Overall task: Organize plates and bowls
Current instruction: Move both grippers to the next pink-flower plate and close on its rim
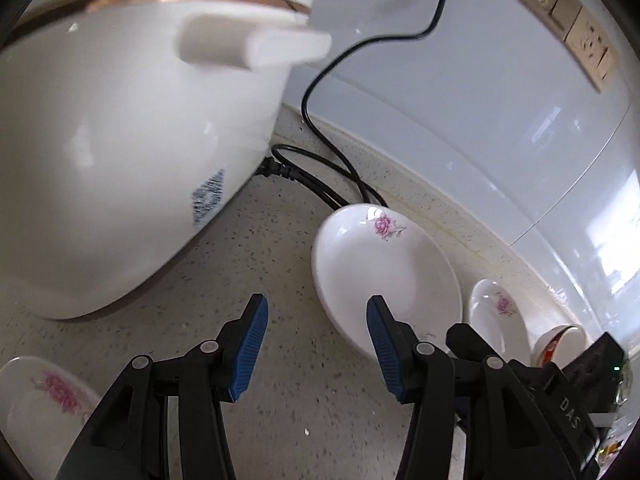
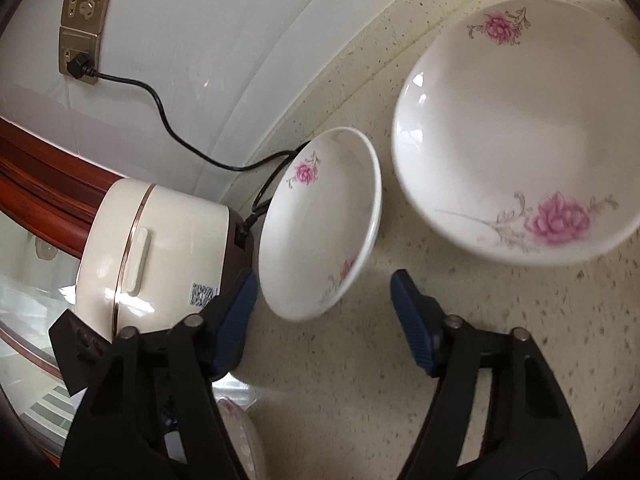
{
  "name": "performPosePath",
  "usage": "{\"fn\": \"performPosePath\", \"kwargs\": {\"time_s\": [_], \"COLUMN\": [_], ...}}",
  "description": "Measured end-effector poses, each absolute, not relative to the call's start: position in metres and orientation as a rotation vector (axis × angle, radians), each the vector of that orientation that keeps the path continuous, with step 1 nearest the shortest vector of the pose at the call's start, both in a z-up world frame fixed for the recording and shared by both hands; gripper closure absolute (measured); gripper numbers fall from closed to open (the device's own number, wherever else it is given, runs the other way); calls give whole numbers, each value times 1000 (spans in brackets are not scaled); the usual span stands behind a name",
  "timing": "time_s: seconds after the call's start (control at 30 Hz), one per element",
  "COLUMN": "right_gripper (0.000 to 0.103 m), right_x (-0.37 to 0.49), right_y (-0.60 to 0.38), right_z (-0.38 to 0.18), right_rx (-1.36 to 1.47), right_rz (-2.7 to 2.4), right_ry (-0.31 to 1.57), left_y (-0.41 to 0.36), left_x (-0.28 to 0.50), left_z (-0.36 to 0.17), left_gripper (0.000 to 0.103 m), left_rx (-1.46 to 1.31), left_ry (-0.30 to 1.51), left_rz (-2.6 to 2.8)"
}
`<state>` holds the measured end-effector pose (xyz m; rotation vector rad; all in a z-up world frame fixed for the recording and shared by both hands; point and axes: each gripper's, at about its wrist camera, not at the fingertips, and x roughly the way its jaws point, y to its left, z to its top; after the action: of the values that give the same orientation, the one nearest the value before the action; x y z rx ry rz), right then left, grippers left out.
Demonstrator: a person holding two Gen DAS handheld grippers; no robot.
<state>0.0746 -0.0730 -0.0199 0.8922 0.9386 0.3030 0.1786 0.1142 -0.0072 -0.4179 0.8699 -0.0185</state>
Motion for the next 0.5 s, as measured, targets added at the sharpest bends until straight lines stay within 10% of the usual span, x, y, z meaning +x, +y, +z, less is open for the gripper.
{"fn": "performPosePath", "kwargs": {"time_s": [0.5], "right_gripper": [65], "right_x": [87], "right_y": [-68], "right_z": [-25], "right_rx": [758], "right_rz": [279], "right_ry": [915], "left_y": [99], "left_x": [208], "left_z": [-34], "left_gripper": [52], "left_rx": [-316], "left_ry": [907], "left_rz": [3]}}
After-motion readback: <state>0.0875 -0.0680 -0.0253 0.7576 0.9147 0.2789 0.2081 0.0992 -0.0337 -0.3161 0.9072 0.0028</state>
